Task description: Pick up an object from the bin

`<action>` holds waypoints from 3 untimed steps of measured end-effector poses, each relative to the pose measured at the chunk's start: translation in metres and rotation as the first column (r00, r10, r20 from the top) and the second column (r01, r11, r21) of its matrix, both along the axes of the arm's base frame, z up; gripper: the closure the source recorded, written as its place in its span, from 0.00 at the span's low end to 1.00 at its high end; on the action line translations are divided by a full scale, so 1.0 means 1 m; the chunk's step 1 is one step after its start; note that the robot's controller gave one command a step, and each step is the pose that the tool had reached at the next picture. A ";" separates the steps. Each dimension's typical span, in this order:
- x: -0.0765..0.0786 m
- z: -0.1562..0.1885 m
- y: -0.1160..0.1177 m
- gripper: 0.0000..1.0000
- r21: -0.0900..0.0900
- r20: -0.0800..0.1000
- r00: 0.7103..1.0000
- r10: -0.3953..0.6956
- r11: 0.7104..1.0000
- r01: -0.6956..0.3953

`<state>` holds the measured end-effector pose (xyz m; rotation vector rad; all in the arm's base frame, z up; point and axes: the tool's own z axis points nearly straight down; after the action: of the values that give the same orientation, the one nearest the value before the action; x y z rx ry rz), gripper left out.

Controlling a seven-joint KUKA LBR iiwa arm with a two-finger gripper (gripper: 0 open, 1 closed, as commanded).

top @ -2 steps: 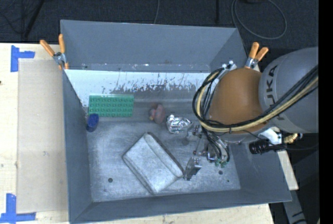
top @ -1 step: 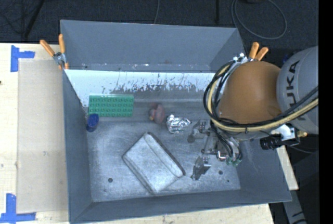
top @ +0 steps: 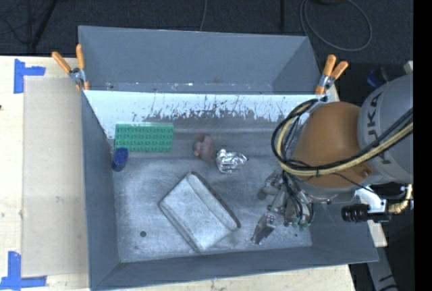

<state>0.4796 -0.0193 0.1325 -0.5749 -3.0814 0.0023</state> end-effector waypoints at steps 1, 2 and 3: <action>0.044 -0.063 0.023 0.00 -0.001 0.006 0.997 -0.073 0.997 0.073; 0.111 -0.060 0.096 0.00 0.000 0.013 0.987 0.158 0.987 -0.158; 0.096 -0.020 0.054 0.00 -0.001 0.009 0.977 -0.215 0.977 0.215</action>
Offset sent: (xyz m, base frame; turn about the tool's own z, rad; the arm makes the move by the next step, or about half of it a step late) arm 0.0427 0.0235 -0.0625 0.0733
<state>0.5755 0.0349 0.1128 -0.9070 -3.0094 0.0008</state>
